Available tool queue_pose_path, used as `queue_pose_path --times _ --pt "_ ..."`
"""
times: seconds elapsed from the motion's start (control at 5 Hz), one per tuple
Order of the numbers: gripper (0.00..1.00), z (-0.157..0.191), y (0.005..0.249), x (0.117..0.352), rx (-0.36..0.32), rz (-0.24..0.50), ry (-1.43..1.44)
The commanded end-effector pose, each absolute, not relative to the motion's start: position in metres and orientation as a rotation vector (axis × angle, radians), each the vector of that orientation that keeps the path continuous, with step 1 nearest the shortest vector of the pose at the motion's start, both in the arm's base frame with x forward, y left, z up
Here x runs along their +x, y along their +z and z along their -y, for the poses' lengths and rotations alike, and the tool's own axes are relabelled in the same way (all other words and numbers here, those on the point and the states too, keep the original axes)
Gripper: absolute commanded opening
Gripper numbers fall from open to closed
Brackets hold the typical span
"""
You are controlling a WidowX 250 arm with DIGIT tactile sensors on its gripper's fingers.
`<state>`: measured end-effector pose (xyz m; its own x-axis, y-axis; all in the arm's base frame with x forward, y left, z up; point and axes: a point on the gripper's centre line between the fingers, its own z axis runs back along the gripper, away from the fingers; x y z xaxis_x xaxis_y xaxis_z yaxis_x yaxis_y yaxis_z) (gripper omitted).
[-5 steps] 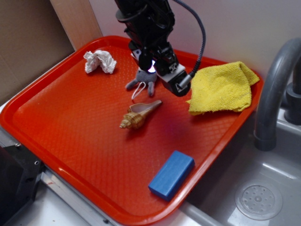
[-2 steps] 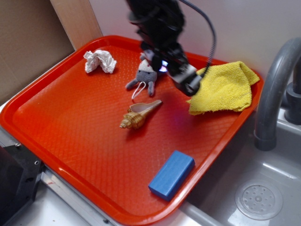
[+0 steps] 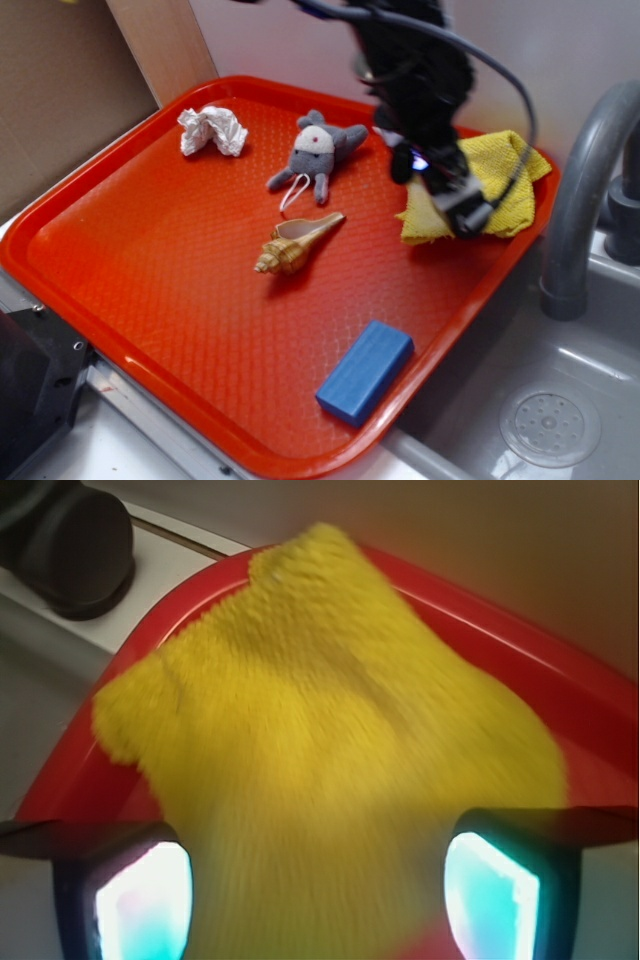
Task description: Grab the yellow cloth.
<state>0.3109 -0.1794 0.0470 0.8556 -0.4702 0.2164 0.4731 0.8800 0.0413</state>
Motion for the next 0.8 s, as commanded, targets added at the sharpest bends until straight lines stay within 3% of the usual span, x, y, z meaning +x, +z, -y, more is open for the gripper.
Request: queue_pose_path --times 0.0,0.2,0.4,0.6 --pt "1.0 0.207 0.065 0.34 -0.059 0.388 -0.535" --pt "1.0 0.207 0.056 0.344 -0.097 0.365 -0.533" --pt "1.0 0.209 0.037 0.349 -0.144 0.274 -0.518" --pt "0.0 0.206 0.039 0.347 -0.096 0.263 -0.474"
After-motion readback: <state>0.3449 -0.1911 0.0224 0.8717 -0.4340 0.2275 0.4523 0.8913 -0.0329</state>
